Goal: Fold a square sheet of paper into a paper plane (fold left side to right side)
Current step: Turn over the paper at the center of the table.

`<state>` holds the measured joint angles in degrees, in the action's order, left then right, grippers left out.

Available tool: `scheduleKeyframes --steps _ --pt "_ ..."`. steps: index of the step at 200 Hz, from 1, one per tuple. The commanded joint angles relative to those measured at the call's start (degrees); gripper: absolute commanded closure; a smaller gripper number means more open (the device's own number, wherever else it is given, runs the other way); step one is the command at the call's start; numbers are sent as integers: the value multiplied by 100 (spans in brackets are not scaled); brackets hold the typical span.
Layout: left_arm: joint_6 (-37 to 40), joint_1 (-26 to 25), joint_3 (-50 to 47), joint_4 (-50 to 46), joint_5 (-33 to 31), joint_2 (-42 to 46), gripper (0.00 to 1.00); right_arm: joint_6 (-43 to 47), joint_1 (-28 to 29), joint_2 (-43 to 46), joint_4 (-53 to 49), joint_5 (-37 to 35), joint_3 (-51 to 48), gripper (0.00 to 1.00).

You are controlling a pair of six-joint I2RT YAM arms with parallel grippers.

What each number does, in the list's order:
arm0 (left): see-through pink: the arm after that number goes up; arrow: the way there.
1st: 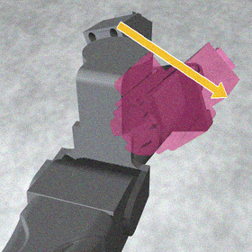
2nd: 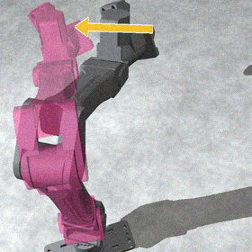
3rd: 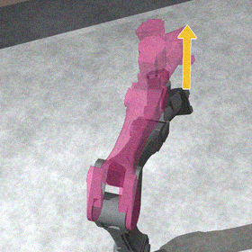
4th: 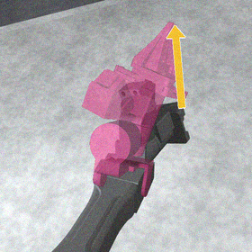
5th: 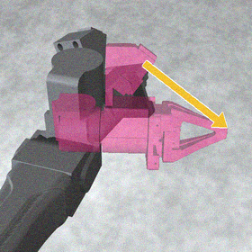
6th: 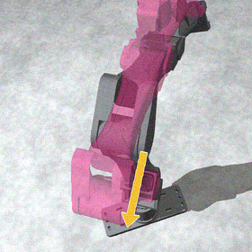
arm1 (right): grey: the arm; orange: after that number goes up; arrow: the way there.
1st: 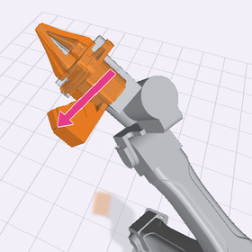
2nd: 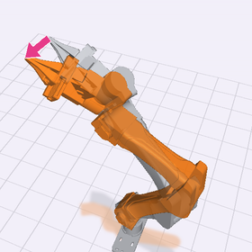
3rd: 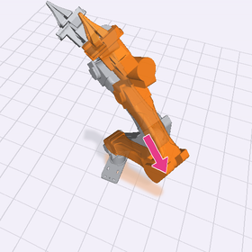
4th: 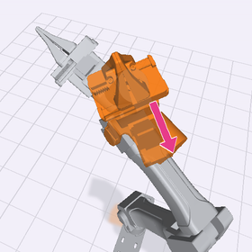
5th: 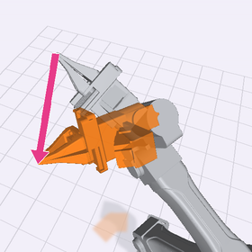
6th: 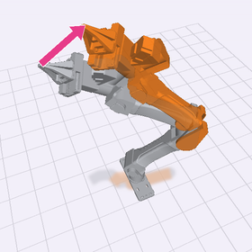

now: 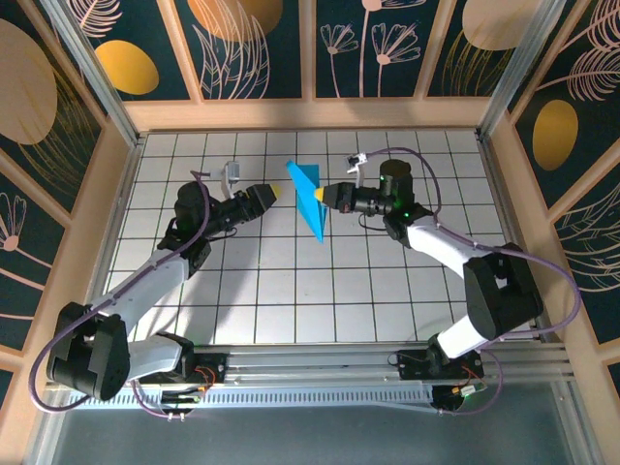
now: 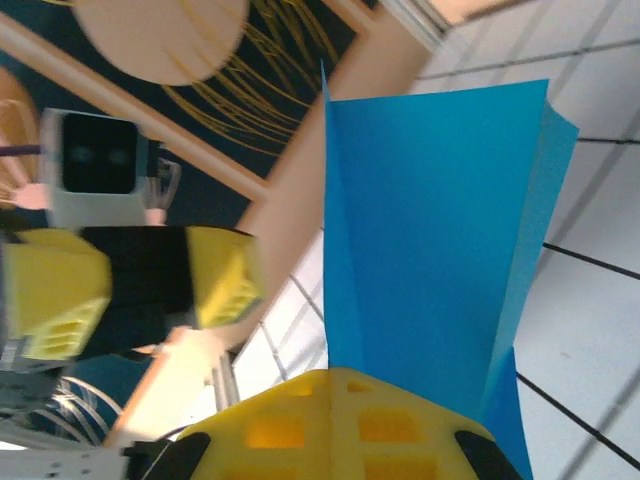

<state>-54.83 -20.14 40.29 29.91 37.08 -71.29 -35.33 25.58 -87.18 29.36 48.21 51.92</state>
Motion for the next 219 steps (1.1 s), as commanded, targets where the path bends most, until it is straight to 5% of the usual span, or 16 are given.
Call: scheduleKeyframes --steps 1,89,219 --pt "-360 12 179 900 679 -239 42 -734 -1 140 1042 547 -82 100" --pt "-223 -233 483 999 871 -782 53 -1856 186 -112 2297 969 -54 100" --pt "105 -297 576 656 574 -564 92 -1327 185 102 1319 562 34 95"
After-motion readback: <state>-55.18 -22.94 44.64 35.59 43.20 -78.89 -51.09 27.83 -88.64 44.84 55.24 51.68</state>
